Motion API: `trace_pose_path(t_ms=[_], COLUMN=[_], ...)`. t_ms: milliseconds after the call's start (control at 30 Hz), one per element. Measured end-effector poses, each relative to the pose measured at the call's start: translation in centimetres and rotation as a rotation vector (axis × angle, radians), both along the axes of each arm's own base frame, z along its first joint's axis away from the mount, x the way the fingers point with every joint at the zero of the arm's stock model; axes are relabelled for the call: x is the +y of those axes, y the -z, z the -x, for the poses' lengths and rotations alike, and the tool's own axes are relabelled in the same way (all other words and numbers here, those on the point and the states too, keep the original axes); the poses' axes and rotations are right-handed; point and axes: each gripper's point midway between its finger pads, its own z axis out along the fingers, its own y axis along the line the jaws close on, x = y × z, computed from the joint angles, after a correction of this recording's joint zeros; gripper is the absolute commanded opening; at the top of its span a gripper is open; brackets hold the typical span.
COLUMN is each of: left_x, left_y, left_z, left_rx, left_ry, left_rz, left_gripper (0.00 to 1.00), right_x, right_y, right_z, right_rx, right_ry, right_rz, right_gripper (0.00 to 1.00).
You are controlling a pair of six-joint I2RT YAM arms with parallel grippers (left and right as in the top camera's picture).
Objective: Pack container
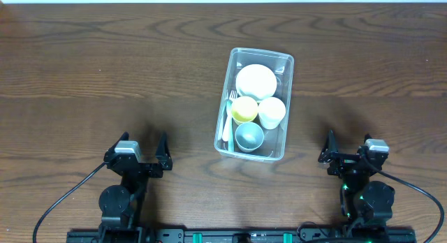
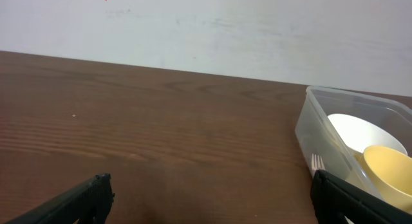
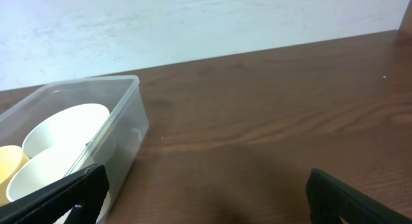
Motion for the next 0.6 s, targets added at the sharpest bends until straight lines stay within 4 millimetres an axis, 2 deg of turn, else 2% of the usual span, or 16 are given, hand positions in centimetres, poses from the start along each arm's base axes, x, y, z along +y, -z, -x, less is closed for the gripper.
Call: trace_pose_path(t_ms=[200,600], left_x=[0.0,-0.01], left_y=[0.0,-0.01], left_z=[0.0,0.0], left_rx=[0.0,0.0], left_ry=[0.0,0.0], left_rz=[0.0,0.0], left_gripper=[0.98,0.98], right_x=[0.06,0.17], right_y=[-1.03,-1.06], right_z=[0.17,0.18], right_rx=[-0.046,-0.047], right_ry=[-0.005,-0.011], right_rz=[0.005,0.004], right_gripper=[0.99,0.99])
